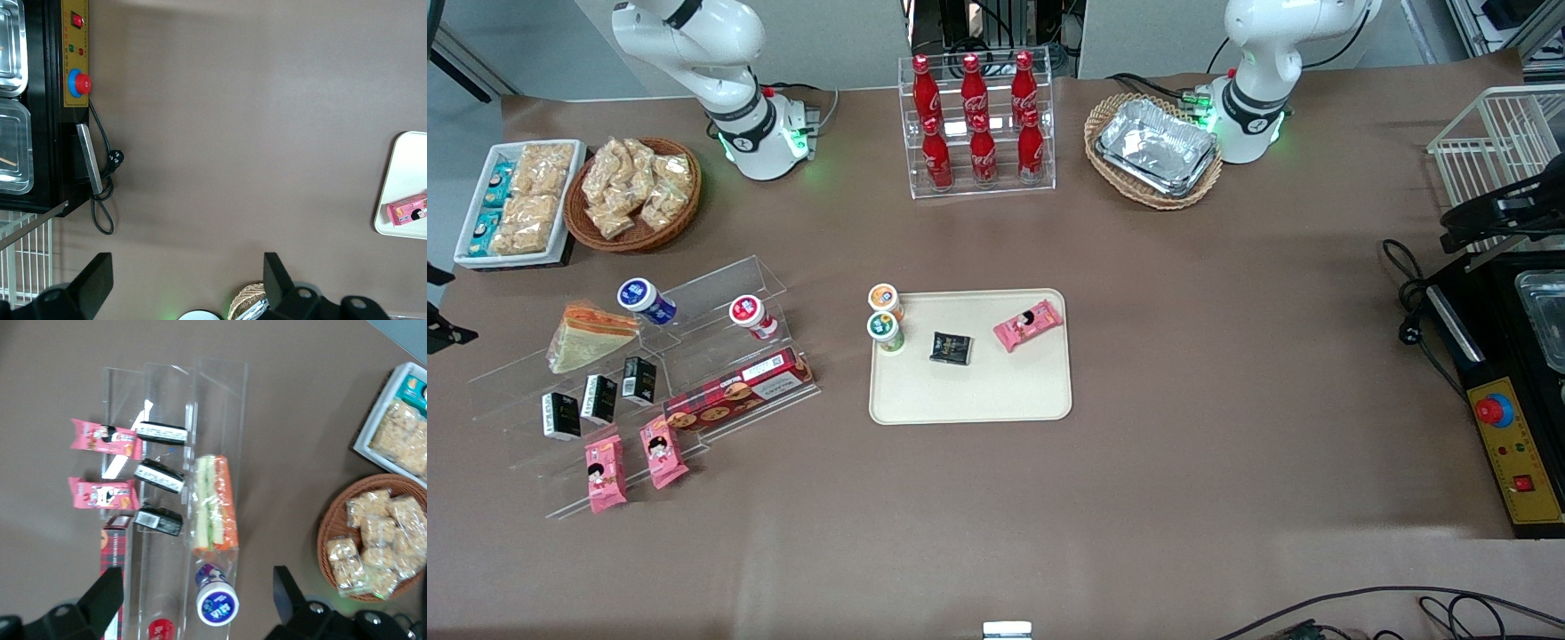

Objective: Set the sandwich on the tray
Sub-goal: 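Move the right gripper over the wrapped sandwich in the acrylic rack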

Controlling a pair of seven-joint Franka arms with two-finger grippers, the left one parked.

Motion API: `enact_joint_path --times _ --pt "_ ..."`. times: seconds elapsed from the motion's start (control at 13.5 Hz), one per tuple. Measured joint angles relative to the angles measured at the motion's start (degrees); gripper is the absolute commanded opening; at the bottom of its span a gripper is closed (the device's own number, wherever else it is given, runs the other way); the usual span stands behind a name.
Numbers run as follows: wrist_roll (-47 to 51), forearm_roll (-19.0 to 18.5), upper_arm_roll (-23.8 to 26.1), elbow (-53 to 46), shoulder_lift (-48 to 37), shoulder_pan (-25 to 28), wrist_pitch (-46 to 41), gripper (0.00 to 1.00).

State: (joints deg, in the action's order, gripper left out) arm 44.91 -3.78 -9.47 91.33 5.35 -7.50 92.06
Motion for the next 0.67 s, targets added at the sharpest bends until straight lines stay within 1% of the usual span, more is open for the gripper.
enact_joint_path --times 0.15,0.37,0.52,0.67 --pt "0.34 0.03 -0.05 0.03 0.13 -1.09 -1.60 1.00" --pt "0.82 0.09 -0.21 0.28 1.22 -3.31 -0.50 1.00" --pt "0.78 2.25 -0.26 0.83 2.19 -5.55 1.76 1.00" --pt "0.78 4.15 -0.31 1.98 2.46 -6.62 3.85 1.00"
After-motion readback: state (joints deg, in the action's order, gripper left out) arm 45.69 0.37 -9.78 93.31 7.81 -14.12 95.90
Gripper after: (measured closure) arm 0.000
